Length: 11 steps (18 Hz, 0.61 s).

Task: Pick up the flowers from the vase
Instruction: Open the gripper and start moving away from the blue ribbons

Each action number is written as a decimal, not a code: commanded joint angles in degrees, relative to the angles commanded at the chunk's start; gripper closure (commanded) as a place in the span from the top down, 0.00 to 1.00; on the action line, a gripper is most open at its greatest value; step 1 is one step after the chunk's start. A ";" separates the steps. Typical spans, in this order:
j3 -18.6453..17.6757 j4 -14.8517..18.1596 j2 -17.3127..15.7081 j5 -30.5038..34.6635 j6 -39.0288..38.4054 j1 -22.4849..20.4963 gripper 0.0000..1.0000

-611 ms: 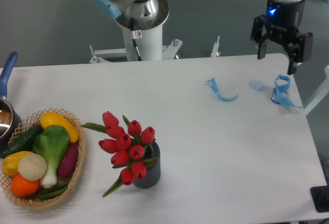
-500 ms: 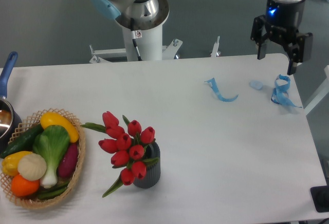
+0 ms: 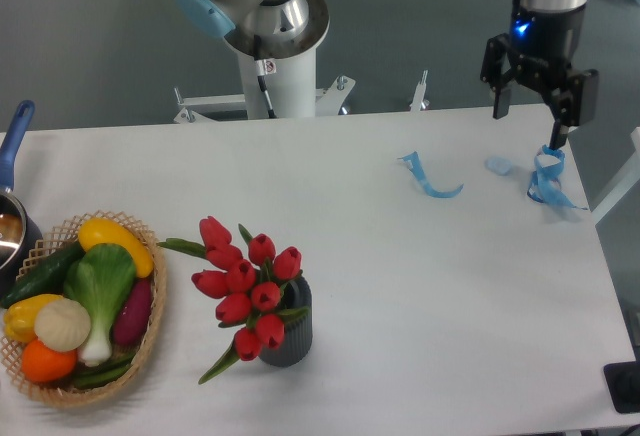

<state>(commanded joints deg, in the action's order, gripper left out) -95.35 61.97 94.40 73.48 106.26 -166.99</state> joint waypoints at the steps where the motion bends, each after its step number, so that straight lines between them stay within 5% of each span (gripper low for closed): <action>1: -0.53 -0.27 -0.35 0.00 -1.22 0.09 1.00; 11: -5.20 -1.15 0.35 -5.51 -17.90 5.36 1.00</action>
<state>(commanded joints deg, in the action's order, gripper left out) -100.55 60.82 94.75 67.96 88.36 -161.63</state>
